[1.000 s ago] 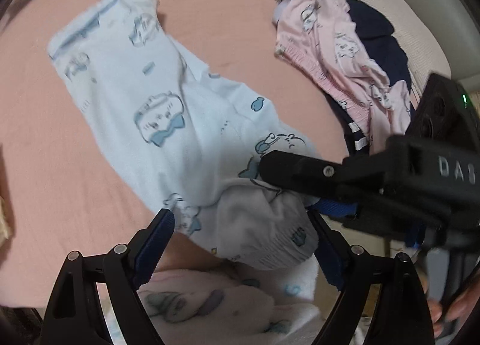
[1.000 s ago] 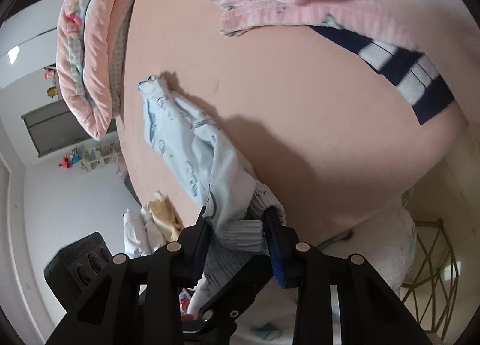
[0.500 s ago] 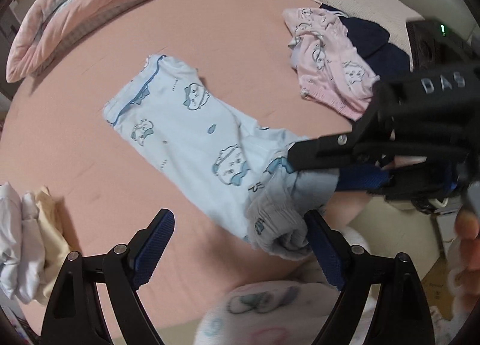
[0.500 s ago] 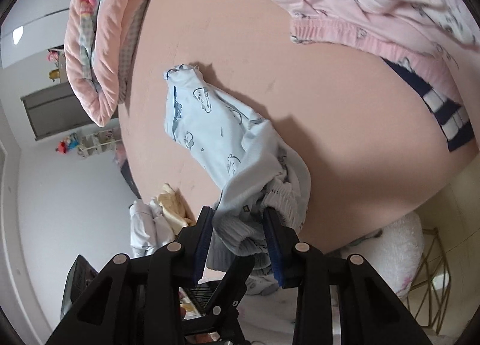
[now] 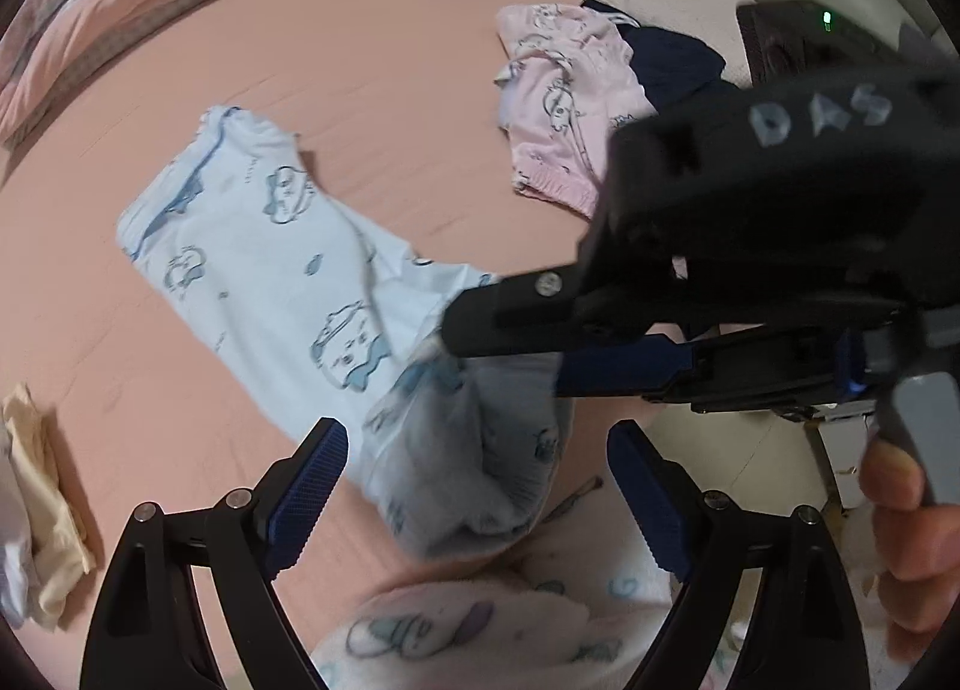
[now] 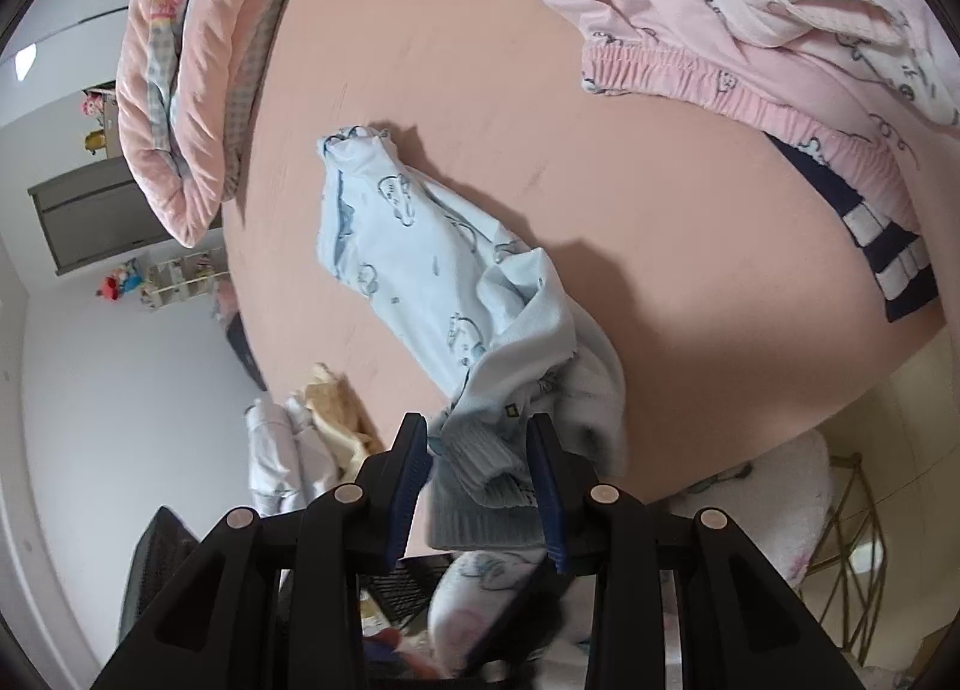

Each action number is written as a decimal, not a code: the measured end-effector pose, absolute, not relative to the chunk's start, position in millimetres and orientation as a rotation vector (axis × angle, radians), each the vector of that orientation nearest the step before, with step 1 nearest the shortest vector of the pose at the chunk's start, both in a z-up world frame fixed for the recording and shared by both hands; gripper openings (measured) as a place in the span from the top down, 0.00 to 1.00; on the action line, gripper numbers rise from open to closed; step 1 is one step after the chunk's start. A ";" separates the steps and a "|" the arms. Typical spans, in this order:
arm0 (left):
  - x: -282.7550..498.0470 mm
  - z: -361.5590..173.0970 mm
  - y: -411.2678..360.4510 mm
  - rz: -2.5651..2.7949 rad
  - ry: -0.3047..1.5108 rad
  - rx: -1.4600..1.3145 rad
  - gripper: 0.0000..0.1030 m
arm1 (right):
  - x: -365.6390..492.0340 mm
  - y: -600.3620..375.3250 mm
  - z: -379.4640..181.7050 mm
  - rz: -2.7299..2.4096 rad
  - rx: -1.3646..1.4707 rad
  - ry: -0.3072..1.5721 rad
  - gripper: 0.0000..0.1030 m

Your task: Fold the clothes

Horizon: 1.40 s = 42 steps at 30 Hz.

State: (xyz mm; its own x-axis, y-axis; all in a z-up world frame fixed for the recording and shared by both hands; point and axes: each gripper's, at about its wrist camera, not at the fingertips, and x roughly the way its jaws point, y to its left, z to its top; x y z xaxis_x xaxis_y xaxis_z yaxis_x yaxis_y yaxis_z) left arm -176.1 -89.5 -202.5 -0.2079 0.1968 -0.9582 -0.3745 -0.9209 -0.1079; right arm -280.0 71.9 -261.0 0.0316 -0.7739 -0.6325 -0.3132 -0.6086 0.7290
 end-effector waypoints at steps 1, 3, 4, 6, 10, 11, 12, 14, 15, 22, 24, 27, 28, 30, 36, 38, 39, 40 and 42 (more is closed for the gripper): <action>-178.1 -203.5 -88.1 2.183 0.192 -1.692 0.14 | -282.7 71.4 -261.8 -1.592 1.929 -1.108 0.67; -183.9 -206.5 -90.4 2.168 0.113 -1.711 0.15 | -285.8 70.8 -261.6 -1.596 1.937 -1.102 0.67; -187.2 -208.6 -92.4 2.159 0.069 -1.729 0.15 | -287.4 71.2 -260.4 -1.602 1.938 -1.093 0.67; -192.6 -213.7 -96.0 2.160 0.033 -1.760 0.28 | -289.0 71.4 -260.2 -1.594 1.942 -1.092 0.67; -196.7 -231.2 -92.1 2.100 0.075 -1.852 0.57 | -291.5 74.4 -262.3 -1.577 1.968 -1.076 0.67; -196.0 -234.4 -89.6 2.086 0.099 -1.867 0.66 | -291.7 76.8 -263.3 -1.581 1.982 -1.072 0.67; -195.2 -236.8 -87.0 2.075 0.122 -1.876 0.68 | -291.8 79.2 -264.3 -1.586 1.997 -1.068 0.64; -192.7 -234.2 -81.7 2.080 0.164 -1.848 0.68 | -289.8 87.8 -267.5 -1.594 2.015 -1.081 0.48; -191.3 -234.5 -78.8 2.076 0.191 -1.845 0.68 | -287.6 93.0 -268.8 -1.603 2.008 -1.098 0.39; -186.4 -235.1 -69.9 2.068 0.236 -1.844 0.68 | -256.1 117.8 -300.3 -1.544 1.995 -1.285 0.28; -186.3 -235.1 -70.0 2.063 0.222 -1.847 0.68 | -247.0 116.1 -312.8 -1.480 1.955 -1.394 0.28; -187.0 -234.5 -71.6 2.061 0.191 -1.851 0.68 | -242.9 108.7 -321.1 -1.441 1.884 -1.485 0.26; -187.3 -234.5 -73.0 2.061 0.181 -1.852 0.68 | -243.8 105.2 -321.6 -1.451 1.885 -1.476 0.20; -188.4 -234.7 -79.4 2.063 0.157 -1.853 0.68 | -245.7 98.2 -322.7 -1.472 1.887 -1.459 0.20; -189.0 -234.6 -78.3 2.060 0.141 -1.857 0.68 | -249.6 90.5 -328.3 -1.497 1.925 -1.477 0.19; -189.2 -236.1 -76.5 2.056 0.155 -1.866 0.68 | -248.6 92.1 -327.9 -1.501 1.903 -1.521 0.19; -190.9 -237.4 -75.1 2.050 0.156 -1.874 0.68 | -247.4 93.7 -326.5 -1.503 1.880 -1.551 0.19; -197.5 -239.5 -72.1 2.046 0.153 -1.880 0.68 | -248.2 93.0 -325.4 -1.502 1.873 -1.534 0.19; -199.7 -240.3 -70.5 2.036 0.141 -1.885 0.68 | -249.6 90.7 -323.9 -1.509 1.873 -1.497 0.19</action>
State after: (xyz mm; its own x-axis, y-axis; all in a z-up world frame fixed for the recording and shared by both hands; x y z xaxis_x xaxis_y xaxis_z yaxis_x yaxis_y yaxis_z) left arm -199.7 -70.5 -240.3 -0.0443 0.1938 -0.9800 -0.3269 -0.9298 -0.1691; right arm -249.6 90.7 -323.9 -0.0991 -0.8438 -0.5274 -0.5207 -0.4076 0.7501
